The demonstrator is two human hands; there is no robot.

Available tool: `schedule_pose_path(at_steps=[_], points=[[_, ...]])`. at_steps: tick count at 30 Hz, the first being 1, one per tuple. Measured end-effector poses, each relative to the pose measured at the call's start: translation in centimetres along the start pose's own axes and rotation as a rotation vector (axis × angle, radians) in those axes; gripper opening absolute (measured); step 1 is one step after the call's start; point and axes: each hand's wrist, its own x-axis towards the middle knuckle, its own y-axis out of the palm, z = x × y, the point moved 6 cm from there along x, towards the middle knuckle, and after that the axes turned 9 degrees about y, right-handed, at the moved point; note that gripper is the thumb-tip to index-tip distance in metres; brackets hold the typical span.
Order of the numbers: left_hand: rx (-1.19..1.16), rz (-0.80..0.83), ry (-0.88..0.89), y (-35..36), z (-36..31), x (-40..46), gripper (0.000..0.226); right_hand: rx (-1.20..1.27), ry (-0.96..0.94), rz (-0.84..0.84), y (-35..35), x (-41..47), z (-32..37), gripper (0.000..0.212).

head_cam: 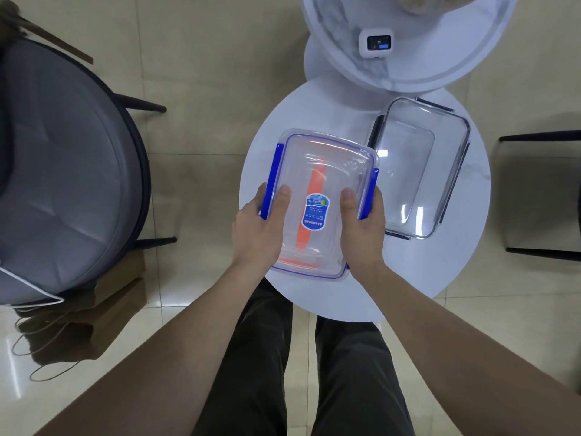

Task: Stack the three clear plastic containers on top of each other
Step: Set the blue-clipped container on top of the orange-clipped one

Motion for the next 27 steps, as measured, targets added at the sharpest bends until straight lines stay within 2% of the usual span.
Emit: schedule_pose_path(at_steps=[4,7,10,14,15,19,24,27], points=[[-0.169,0.078,-0.027,-0.3,0.7,0.4,0.043,0.042,0.007,0.052,-0.1,0.3,0.1,0.049],[-0.203,0.116,-0.054,-0.8,1.1,0.3,0.043,0.07,0.049,0.111,-0.2,0.6,-0.3,0.054],[-0.202,0.088,-0.13,-1.4,1.9,0.3,0.053,0.076,0.086,0.142,-0.5,0.7,-0.6,0.058],[-0.208,0.036,-0.227,-2.4,3.4,0.0,0.06,0.032,0.086,0.149,-1.2,1.4,0.6,0.093],[-0.221,0.024,-0.252,-2.6,3.7,-0.2,0.06,0.015,0.083,0.139,-1.4,1.8,1.2,0.095],[-0.324,-0.038,-0.369,-2.9,5.3,-1.5,0.051,-0.01,0.101,0.04,-2.2,4.2,3.6,0.061],[-0.448,-0.061,-0.487,-2.8,7.2,-3.1,0.03,-0.131,0.182,0.024,-1.6,6.2,5.4,0.041],[-0.507,-0.033,-0.51,-2.5,8.0,-4.0,0.022,-0.296,0.108,0.059,-1.3,7.1,6.1,0.029]])
